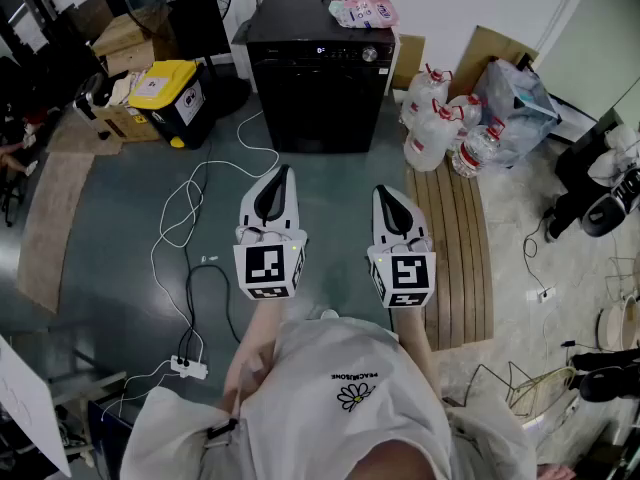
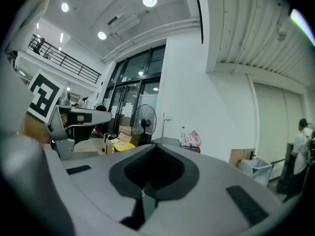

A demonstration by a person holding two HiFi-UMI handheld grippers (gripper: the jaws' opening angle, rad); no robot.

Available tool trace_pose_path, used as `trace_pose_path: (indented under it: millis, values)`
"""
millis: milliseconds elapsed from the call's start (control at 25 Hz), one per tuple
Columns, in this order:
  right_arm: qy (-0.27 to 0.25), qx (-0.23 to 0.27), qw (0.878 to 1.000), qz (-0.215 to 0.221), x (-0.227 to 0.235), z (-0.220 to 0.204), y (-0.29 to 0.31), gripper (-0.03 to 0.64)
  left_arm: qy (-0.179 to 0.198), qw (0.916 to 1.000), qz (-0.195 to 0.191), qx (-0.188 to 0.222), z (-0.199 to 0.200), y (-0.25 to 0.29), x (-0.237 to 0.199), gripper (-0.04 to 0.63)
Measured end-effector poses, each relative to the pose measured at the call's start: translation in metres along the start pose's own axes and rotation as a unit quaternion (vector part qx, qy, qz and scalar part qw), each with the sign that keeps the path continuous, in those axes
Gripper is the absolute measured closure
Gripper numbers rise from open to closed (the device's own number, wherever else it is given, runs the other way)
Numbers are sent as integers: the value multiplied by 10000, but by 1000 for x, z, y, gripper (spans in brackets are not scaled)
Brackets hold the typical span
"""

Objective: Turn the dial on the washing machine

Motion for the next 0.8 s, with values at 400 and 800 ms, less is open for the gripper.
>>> trace_pose_path:
  millis: [400, 800]
  values:
    - [7, 168, 9997, 168, -4, 7, -2, 614, 64, 9999, 63, 57, 4, -7, 0, 597]
    - [304, 247, 9991, 143, 15, -1, 8, 614, 30, 9997, 111, 229, 9, 7, 2, 597]
Point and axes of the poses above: the fingertips, and each gripper's own axes: y forward along the fingers, x to its right, z out of its top, the point moved 5 cm from there along -y, backward along the fingers, and after that the axes turned 3 degrees about -y, right-handed, at the moved point
